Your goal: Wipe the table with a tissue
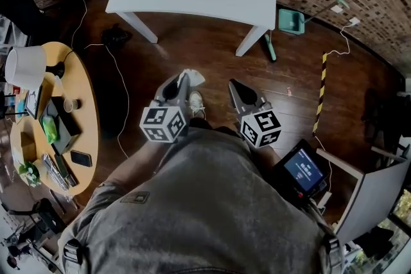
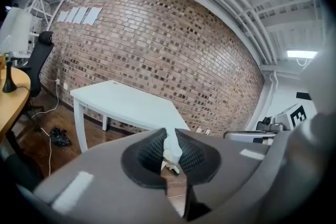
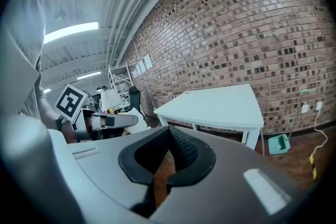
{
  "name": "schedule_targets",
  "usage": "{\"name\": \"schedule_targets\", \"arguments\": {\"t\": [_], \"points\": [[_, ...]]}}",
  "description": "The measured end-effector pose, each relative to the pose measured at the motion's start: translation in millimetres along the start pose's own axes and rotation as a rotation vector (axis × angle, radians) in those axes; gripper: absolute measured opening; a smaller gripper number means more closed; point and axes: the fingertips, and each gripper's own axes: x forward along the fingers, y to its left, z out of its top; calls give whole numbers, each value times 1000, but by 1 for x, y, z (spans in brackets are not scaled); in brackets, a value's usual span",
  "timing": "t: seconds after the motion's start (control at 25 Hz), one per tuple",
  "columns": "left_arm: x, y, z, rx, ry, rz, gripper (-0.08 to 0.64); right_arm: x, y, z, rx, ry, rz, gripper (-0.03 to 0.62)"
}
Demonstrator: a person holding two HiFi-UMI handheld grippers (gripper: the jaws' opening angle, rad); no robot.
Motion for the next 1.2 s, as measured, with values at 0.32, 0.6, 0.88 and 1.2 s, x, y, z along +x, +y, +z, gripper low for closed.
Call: {"name": "schedule_targets", "arguments": {"t": [0.32, 0.6, 0.88, 1.2], "points": [[38, 50, 36, -12, 14, -36, 28, 59, -3, 28, 16, 4, -57, 12], [60, 76, 54, -20, 13, -35, 28, 91, -9, 44, 7, -1, -64, 12], [94, 78, 68, -8, 14, -17, 28, 112, -41, 63, 22, -30, -62, 12], [145, 95, 91, 10, 8, 76, 28, 151, -89, 98, 29, -46, -5, 12]]}}
